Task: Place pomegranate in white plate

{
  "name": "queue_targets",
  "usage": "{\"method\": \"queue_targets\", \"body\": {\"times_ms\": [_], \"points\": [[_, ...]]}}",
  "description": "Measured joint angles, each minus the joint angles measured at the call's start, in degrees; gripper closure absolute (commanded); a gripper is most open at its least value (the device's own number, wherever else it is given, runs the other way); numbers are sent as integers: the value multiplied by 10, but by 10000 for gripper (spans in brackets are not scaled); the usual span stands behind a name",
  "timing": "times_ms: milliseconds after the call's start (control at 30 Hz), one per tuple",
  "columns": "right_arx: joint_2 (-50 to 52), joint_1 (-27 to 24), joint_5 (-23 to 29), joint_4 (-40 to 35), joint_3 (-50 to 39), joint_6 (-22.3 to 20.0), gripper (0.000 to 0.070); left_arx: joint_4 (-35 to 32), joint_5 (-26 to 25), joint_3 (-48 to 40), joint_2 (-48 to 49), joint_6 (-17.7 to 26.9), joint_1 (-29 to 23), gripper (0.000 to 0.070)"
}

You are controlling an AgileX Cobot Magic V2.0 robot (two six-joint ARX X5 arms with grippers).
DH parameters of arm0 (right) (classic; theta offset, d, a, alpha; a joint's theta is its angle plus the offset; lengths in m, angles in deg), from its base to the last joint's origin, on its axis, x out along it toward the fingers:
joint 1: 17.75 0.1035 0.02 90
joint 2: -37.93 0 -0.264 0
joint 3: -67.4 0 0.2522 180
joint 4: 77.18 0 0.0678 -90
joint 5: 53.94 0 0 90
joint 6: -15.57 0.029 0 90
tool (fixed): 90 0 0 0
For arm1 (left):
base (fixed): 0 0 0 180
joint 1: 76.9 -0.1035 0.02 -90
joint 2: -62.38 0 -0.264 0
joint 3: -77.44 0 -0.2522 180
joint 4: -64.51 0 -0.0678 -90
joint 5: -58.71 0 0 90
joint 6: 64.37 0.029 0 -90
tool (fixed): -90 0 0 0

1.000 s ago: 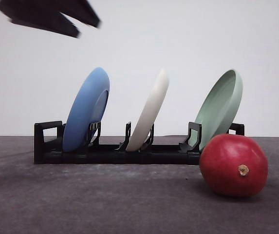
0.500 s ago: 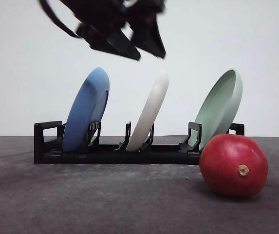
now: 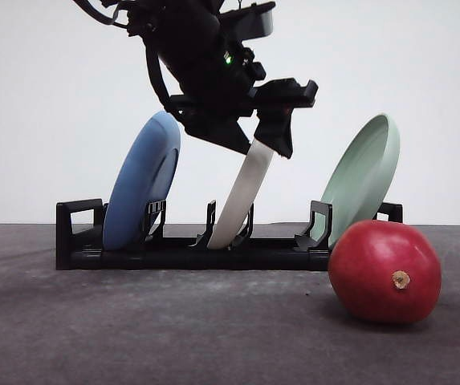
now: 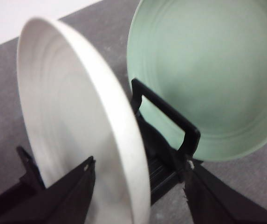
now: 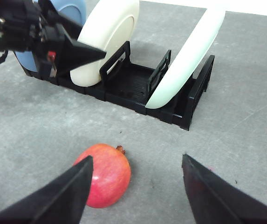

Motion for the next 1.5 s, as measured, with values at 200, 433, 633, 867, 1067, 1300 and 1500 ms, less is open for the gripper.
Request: {"method": "queue_targets", "body": {"times_ms": [200,433,633,867,1067,1300,1500], "points": [[0,0,0,0,0,0,314,20,1,0,0,-3,0,593],[0,0,0,0,0,0,314,23,-1,0,0,-19,0,686],[0,0,0,0,0,0,314,26,-3,0,0,-46,0,687],[0,0,0,0,0,0,314,32,-2,0,13,-82,0,687],[0,0,0,0,0,0,314,34,-3,0,51,-102,0,688],[0,0,0,0,0,0,314,35,-12,0,101,-136,0,688],[0,0,0,0,0,0,314,59,-44,0,149,-180,-1,688]]}}
